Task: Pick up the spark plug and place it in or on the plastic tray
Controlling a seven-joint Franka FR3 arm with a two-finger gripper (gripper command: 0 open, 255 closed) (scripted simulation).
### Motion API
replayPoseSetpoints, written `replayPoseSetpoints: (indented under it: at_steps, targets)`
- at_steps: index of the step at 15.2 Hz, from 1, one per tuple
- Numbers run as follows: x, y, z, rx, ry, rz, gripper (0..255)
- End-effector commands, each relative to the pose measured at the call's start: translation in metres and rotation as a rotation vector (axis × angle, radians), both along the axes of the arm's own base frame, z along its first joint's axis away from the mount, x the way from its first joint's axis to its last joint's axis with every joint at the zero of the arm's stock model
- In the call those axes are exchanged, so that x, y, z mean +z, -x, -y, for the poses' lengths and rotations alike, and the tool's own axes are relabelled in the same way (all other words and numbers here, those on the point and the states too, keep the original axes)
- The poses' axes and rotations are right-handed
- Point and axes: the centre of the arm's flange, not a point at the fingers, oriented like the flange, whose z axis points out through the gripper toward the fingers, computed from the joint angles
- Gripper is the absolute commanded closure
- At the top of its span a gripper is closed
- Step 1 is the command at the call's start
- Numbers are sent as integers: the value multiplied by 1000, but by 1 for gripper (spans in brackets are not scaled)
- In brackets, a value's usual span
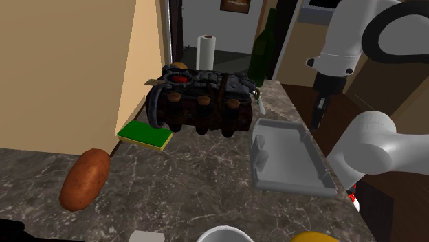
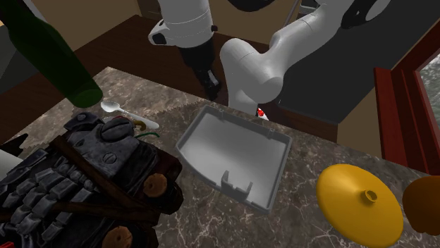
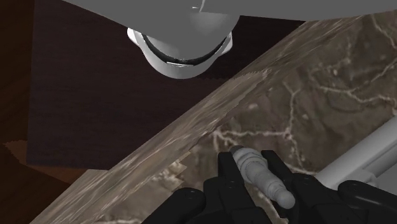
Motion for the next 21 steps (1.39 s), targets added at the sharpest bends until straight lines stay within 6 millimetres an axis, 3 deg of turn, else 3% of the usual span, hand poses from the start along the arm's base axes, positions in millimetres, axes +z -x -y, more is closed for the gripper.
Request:
replayPoseSetpoints:
  at_steps: [1, 21]
  targets:
    - [11, 1, -1, 0, 0, 0, 255]
    - [116, 1, -1, 0, 0, 0, 255]
